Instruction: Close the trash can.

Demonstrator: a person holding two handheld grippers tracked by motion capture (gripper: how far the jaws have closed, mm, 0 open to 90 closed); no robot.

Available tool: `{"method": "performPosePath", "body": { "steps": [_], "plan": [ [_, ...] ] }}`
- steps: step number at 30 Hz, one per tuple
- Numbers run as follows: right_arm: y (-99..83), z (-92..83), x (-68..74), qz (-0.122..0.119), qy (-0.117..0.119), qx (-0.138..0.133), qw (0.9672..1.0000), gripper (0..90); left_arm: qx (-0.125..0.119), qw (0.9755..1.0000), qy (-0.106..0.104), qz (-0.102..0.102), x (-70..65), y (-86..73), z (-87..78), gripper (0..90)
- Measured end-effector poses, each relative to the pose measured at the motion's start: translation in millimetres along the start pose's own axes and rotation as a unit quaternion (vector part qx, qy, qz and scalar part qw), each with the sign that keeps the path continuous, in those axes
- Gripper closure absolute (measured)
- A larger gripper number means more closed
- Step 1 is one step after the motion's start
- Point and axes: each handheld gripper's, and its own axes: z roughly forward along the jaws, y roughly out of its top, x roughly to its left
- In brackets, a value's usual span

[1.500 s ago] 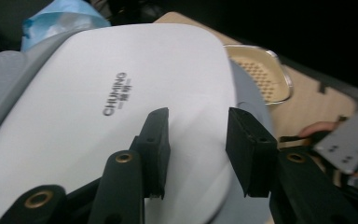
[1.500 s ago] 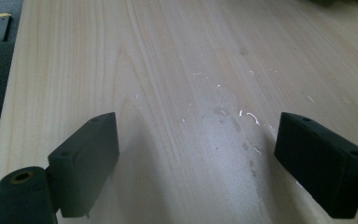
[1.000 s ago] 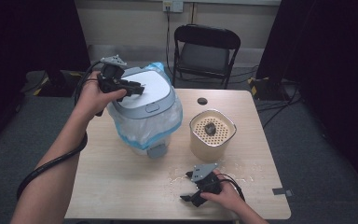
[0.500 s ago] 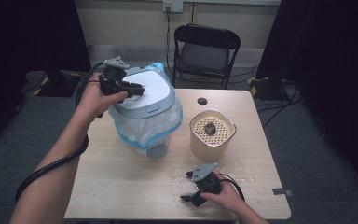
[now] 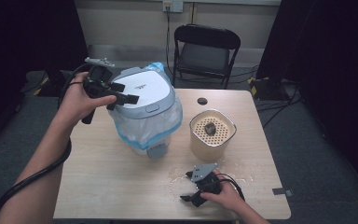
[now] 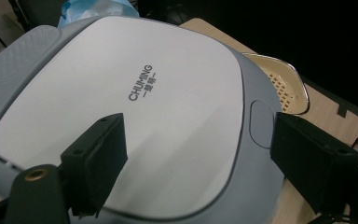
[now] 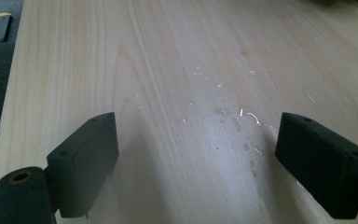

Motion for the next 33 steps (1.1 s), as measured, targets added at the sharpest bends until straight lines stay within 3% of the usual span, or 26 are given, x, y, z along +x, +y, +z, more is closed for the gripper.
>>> {"method": "performPosePath", "body": {
  "steps": [5, 9, 15, 22, 33],
  "plan": [
    [0.0, 0.0, 0.0, 0.000, 0.001, 0.000, 1.0000, 12.3, 0.007, 0.9999, -0.005, 0.005, 0.2, -15.9, -15.5, 16.2],
    [0.0, 0.0, 0.0, 0.000, 0.001, 0.000, 1.0000, 12.3, -0.004, 0.9998, -0.013, -0.011, 1.4, -31.9, -25.7, 16.2],
    [0.0, 0.1, 0.1, 0.000, -0.001, -0.001, 1.0000, 12.3, -0.002, 0.9997, -0.018, -0.017, 1.6, -62.1, -32.7, 16.2],
    [0.0, 0.1, 0.1, -0.001, -0.001, 0.000, 1.0000, 12.3, -0.012, 0.9992, -0.024, -0.030, 1.7, -93.2, -25.1, 16.2],
    [-0.1, -0.1, 0.2, 0.000, 0.001, 0.000, 1.0000, 12.3, 0.008, 0.9983, -0.044, -0.037, -3.6, -141.7, 7.7, 16.3]
  ]
}}
